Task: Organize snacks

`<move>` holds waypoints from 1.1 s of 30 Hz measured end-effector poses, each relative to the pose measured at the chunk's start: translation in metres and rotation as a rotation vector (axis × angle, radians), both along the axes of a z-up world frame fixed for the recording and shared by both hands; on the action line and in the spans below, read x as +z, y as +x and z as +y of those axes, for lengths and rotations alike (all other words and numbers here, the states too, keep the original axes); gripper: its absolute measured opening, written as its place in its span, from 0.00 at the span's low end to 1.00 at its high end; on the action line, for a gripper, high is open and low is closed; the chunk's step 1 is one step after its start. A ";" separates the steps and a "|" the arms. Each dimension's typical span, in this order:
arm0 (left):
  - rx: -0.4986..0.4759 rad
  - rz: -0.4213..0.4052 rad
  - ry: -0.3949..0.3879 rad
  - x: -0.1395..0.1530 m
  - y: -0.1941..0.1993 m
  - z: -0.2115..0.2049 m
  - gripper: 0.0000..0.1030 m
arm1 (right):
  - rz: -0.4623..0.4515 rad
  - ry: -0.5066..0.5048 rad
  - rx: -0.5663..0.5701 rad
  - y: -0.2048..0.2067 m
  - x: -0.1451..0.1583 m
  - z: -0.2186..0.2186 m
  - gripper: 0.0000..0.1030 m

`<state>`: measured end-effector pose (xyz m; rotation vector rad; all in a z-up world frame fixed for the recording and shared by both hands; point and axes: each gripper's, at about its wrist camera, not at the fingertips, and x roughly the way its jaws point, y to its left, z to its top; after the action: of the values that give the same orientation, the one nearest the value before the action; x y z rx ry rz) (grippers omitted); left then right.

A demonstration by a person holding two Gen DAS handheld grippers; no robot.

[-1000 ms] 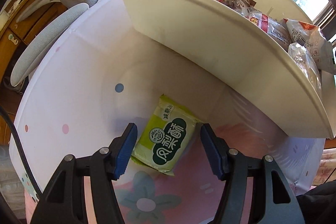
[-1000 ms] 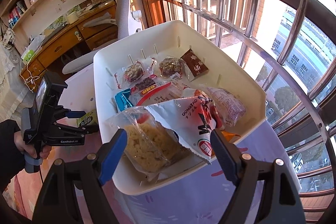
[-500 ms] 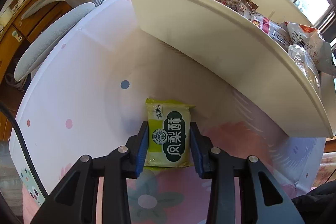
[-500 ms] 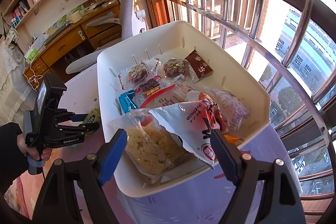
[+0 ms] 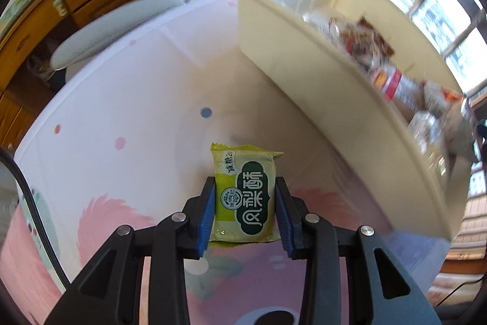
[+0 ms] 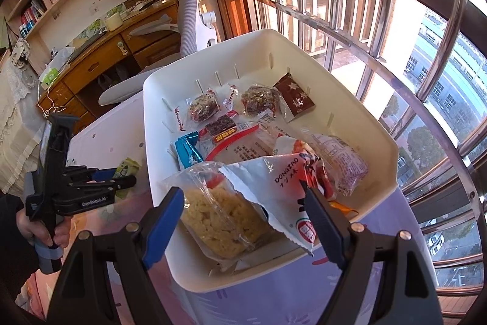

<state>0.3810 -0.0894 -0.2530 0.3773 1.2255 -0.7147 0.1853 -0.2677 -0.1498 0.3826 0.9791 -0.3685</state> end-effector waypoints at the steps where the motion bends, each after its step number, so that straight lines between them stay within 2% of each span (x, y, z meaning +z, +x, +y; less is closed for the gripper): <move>1: 0.016 -0.011 -0.012 0.007 0.000 0.001 0.34 | -0.001 0.002 0.002 0.000 0.000 0.000 0.80; 8: 0.078 -0.064 -0.082 0.055 -0.001 0.002 0.34 | -0.012 0.011 0.012 -0.002 -0.001 -0.003 0.80; 16: 0.034 -0.112 -0.227 0.105 -0.002 -0.034 0.34 | -0.019 0.012 0.028 -0.001 0.000 -0.009 0.80; 22: 0.026 -0.088 -0.314 0.118 -0.009 -0.067 0.34 | -0.037 -0.002 0.033 -0.005 0.008 -0.013 0.80; 25: 0.028 -0.042 -0.307 0.114 -0.015 -0.083 0.35 | -0.049 -0.017 0.038 -0.010 0.015 -0.013 0.80; 26: 0.031 -0.029 -0.304 0.112 -0.017 -0.087 0.39 | -0.051 -0.022 0.039 -0.011 0.017 -0.013 0.80; 29: 0.056 0.025 -0.313 0.108 -0.028 -0.086 0.63 | -0.056 -0.031 0.044 -0.017 0.022 -0.013 0.82; 33: 0.105 0.021 -0.291 0.113 -0.050 -0.072 0.66 | -0.052 -0.040 0.072 -0.029 0.026 -0.012 0.84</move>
<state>0.3308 -0.1616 -0.1403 0.0646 1.1324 -0.7950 0.1568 -0.2800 -0.1238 0.3189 0.9305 -0.3110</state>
